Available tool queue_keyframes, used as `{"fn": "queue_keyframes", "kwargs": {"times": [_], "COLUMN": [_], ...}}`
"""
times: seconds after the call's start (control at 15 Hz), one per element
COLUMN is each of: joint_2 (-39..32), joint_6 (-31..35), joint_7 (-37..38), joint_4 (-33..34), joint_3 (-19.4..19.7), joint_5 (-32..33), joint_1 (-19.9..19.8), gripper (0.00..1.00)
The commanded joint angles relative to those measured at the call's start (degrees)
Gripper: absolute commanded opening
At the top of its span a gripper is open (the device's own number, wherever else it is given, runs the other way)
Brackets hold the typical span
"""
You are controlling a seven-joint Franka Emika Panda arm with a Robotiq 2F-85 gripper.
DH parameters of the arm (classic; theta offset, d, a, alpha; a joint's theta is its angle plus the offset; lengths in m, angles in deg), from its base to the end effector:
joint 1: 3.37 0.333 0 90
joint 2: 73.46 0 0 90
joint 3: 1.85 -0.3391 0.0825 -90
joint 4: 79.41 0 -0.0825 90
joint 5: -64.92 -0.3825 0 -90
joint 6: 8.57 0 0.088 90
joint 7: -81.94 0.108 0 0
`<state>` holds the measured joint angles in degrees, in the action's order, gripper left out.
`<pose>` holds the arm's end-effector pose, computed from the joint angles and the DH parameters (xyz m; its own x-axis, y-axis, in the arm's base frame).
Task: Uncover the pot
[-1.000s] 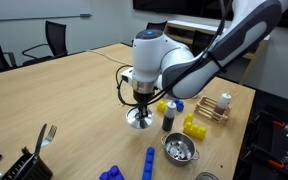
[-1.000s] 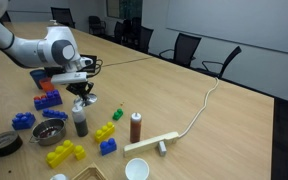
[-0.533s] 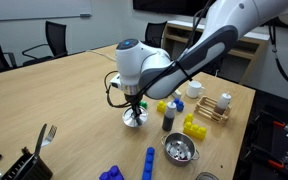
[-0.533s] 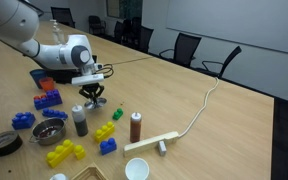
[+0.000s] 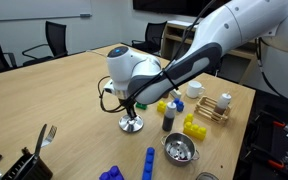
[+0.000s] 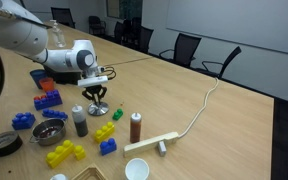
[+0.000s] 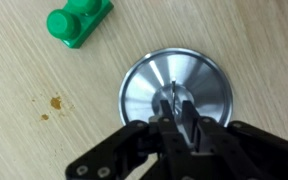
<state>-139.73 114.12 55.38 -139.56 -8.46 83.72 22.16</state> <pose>0.6863 0.3773 0.1232 0.4165 0.8997 -0.1308 0.9079 -0.4040 0.1119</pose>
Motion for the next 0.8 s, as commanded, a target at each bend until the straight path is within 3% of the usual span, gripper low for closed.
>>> {"fn": "queue_keyframes", "kwargs": {"times": [0.0, 0.2, 0.27, 0.33, 0.53, 0.73], "joint_2": [-0.08, 3.29, 0.32, 0.51, 0.06, 0.01], "joint_6": [-3.94, -4.13, -2.45, -2.58, -2.48, -2.48], "joint_7": [-1.14, 0.01, 0.03, 0.14, 0.17, 0.17], "joint_4": [2.32, -1.72, 1.44, 1.39, 1.39, 1.45], "joint_3": [-0.67, -1.38, -0.87, -0.98, -0.92, -0.92], "joint_5": [-0.31, -0.52, -0.11, -0.11, -0.11, -0.11], "joint_1": [0.52, 1.16, 1.26, 1.52, 1.35, 1.28], "gripper": [0.5, 0.72, 0.78, 0.6, 0.78, 0.78]}}
